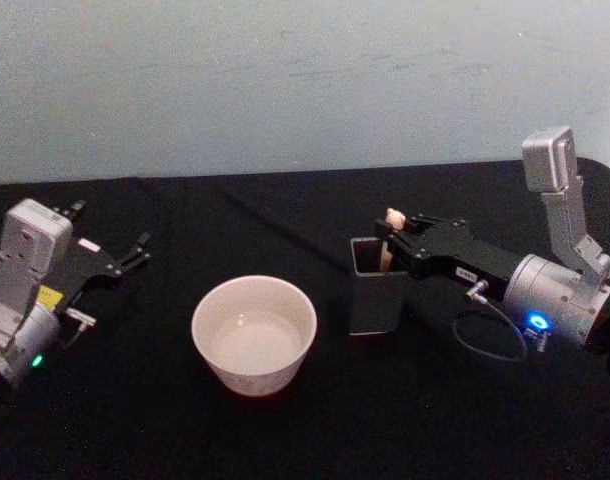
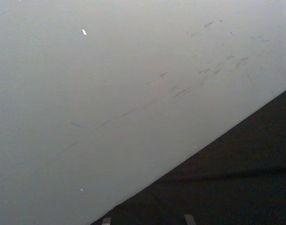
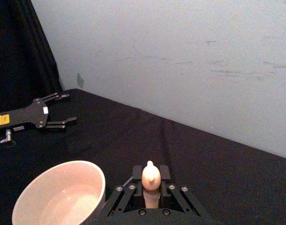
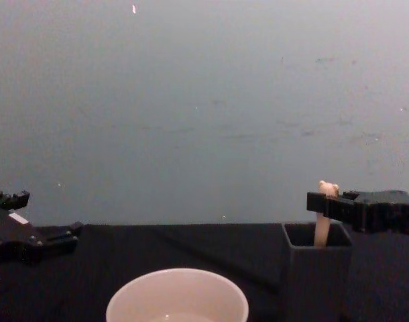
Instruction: Pick up the stirring spoon with one hand, stir inside the cup, then place it back in its original position.
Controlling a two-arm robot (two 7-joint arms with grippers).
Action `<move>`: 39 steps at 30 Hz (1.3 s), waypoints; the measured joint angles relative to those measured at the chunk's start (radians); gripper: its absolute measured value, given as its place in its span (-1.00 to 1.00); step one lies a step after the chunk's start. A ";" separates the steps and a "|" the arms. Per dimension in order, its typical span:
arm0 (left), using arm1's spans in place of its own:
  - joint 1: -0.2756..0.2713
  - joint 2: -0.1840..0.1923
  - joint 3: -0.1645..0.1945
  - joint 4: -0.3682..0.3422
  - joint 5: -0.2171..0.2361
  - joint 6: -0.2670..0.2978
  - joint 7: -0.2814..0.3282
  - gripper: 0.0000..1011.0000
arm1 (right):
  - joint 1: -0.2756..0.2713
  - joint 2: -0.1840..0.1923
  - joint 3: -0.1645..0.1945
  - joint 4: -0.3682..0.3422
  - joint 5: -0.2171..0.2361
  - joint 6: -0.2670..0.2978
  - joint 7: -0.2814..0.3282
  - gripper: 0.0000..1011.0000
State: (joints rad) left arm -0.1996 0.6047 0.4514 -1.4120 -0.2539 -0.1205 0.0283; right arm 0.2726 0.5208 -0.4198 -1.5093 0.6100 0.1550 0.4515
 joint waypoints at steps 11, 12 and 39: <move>0.000 0.000 0.000 0.000 0.000 0.000 0.000 0.98 | 0.000 -0.003 0.007 0.008 0.009 0.003 0.002 -0.58; 0.000 0.000 0.000 0.000 0.000 0.000 0.000 0.98 | 0.000 -0.003 0.007 0.008 0.009 0.003 0.002 -0.57; 0.000 0.000 0.000 0.000 0.000 0.000 0.000 0.98 | -0.002 -0.003 0.011 0.008 0.015 0.003 -0.003 -0.58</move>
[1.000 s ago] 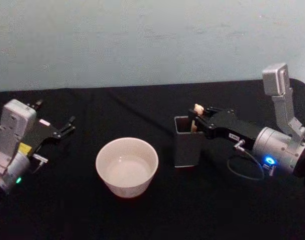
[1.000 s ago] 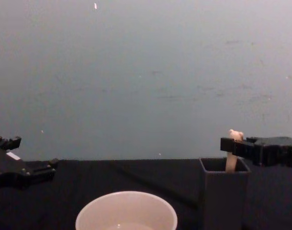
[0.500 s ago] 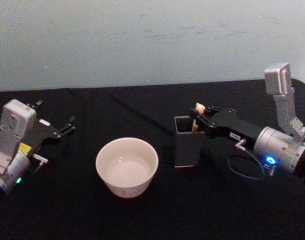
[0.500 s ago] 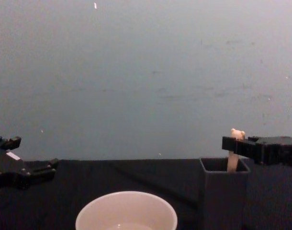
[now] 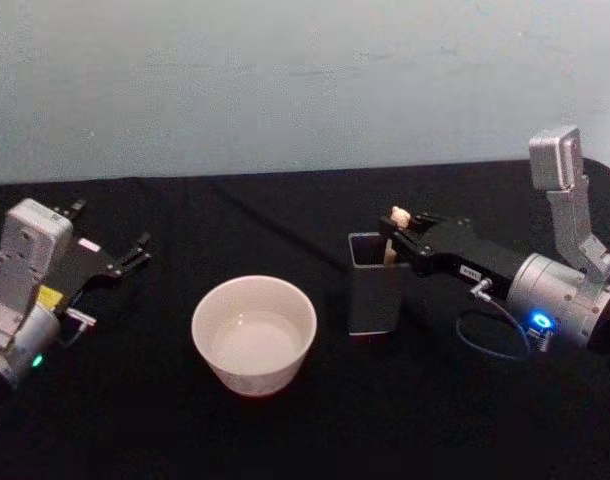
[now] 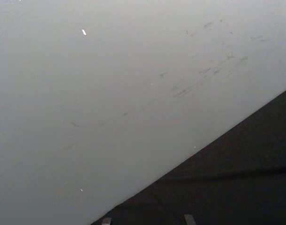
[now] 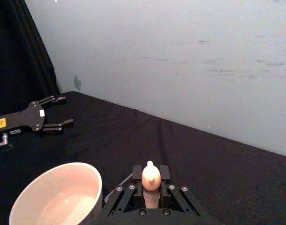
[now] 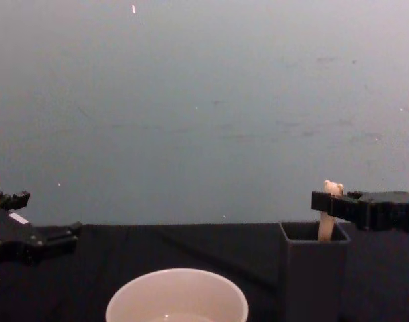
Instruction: Pick up the stirring spoon with one hand, stir inside the cup, then place it back in its original position.
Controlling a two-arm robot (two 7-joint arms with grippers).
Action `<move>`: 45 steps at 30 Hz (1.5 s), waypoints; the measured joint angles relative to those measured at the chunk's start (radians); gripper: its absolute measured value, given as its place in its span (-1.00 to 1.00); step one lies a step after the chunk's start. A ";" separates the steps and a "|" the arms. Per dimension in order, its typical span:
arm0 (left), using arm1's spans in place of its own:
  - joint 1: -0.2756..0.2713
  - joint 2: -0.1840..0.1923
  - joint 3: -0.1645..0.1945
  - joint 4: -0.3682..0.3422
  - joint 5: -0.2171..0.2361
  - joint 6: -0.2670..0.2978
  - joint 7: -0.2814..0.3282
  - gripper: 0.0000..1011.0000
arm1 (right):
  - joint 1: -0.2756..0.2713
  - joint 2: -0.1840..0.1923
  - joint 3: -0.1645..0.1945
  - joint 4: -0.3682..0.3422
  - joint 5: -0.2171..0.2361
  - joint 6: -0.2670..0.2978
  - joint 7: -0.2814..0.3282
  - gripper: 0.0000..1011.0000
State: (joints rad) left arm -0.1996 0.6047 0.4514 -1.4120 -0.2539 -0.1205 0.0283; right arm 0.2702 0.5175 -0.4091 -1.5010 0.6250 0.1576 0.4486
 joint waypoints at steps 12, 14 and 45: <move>0.000 0.000 0.000 0.000 0.000 0.000 0.000 0.98 | 0.000 0.000 0.000 0.000 0.000 -0.001 0.000 -0.40; 0.000 0.000 0.000 0.000 0.000 0.000 0.000 0.98 | 0.000 0.000 0.000 0.000 0.000 -0.001 0.001 -0.32; 0.000 0.000 0.000 0.000 0.000 0.000 0.000 0.98 | 0.000 0.000 0.000 0.000 0.000 -0.001 0.001 0.98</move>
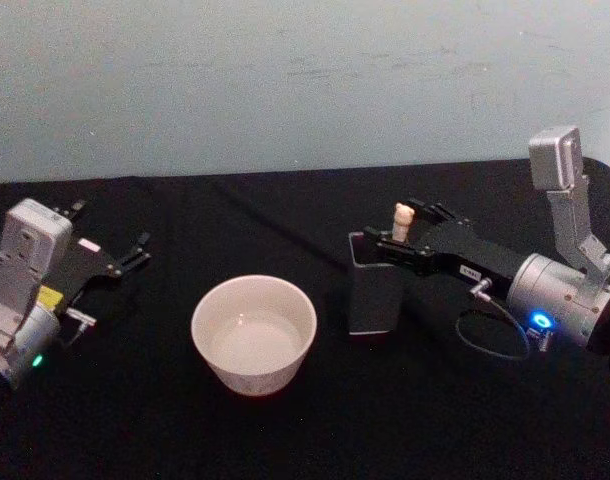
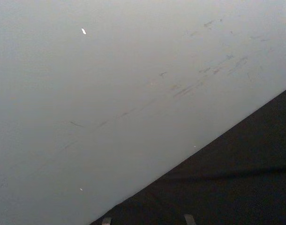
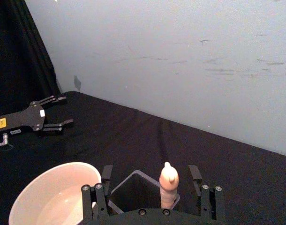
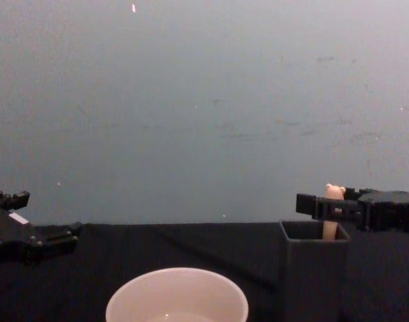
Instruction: Pick up the stirring spoon with one hand, stir inside the cup, then place it back in its original position.
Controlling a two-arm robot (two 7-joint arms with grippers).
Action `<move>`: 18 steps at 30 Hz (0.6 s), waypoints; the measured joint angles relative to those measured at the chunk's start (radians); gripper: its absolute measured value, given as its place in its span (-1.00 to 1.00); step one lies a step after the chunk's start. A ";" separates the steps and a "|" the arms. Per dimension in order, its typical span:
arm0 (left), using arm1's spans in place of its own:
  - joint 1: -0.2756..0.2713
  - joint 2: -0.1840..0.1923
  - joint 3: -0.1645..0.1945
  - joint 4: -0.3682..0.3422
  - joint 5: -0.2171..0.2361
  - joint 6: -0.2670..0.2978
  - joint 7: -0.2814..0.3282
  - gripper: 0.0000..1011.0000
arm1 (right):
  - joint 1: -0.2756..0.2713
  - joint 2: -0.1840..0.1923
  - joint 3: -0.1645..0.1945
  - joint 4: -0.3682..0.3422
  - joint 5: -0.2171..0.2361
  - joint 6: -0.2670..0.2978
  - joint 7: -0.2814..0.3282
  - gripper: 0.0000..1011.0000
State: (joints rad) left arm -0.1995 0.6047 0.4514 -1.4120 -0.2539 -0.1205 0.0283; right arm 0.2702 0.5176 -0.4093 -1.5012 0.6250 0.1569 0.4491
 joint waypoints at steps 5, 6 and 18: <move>0.000 0.000 0.000 0.000 0.000 0.000 0.000 0.98 | -0.002 0.002 0.000 -0.001 -0.005 -0.018 0.001 0.98; 0.000 0.000 0.000 0.000 0.000 0.000 0.000 0.98 | -0.005 0.002 0.001 -0.004 -0.010 -0.028 0.000 0.98; 0.000 0.000 0.000 0.000 0.000 0.000 0.000 0.98 | -0.021 -0.070 0.067 -0.032 -0.153 -0.195 -0.179 0.98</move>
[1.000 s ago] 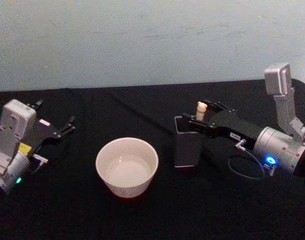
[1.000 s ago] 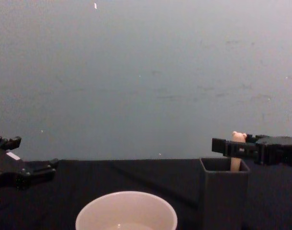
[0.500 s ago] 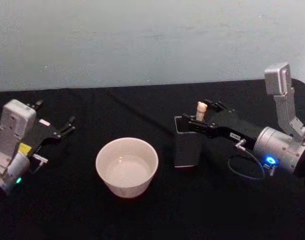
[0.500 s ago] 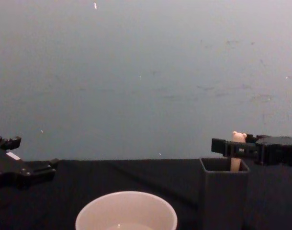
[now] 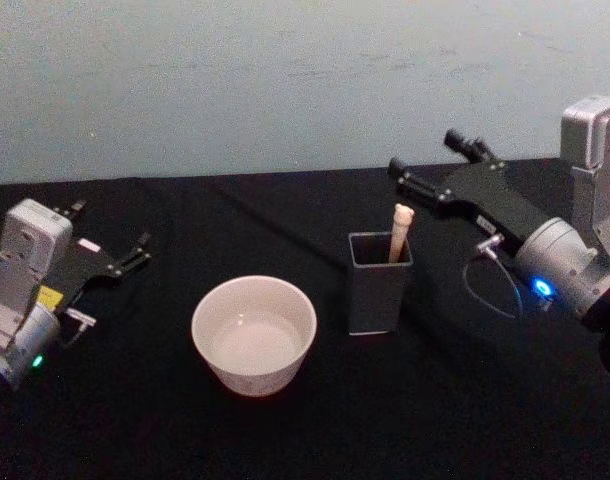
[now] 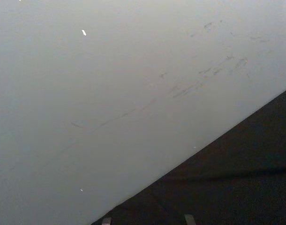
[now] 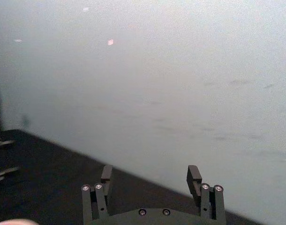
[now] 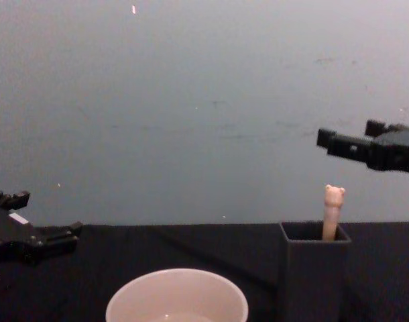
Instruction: Pick up the stirring spoon with one hand, stir inside the cup, then place it back in its original position.
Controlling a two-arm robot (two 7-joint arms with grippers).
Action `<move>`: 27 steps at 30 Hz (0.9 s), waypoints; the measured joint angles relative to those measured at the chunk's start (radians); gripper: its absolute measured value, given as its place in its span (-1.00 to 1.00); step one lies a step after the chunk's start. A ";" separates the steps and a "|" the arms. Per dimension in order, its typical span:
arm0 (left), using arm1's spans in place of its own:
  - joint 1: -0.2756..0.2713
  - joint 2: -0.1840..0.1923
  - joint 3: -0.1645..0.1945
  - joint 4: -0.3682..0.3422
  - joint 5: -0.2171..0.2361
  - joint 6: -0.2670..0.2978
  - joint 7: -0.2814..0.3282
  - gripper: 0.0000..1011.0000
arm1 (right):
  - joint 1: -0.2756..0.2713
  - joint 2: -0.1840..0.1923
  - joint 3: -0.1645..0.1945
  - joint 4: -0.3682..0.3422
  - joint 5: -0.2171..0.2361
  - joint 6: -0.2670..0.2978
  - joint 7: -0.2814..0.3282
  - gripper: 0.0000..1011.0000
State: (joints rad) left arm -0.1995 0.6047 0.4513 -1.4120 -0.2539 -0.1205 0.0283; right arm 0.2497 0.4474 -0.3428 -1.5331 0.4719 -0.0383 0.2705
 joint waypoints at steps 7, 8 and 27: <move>0.000 0.000 0.000 0.000 0.000 0.000 0.000 0.98 | 0.001 -0.053 0.010 0.042 -0.165 -0.038 -0.193 0.98; 0.000 0.000 0.000 0.000 0.000 0.000 0.000 0.98 | 0.000 -0.057 0.010 0.049 -0.185 -0.036 -0.214 0.98; 0.000 0.000 0.000 0.000 0.000 0.000 0.000 0.98 | -0.052 -0.087 -0.004 0.161 -0.358 0.014 -0.309 0.98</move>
State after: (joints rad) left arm -0.1995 0.6047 0.4514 -1.4120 -0.2539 -0.1205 0.0283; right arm 0.1981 0.3604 -0.3473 -1.3725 0.1135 -0.0242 -0.0389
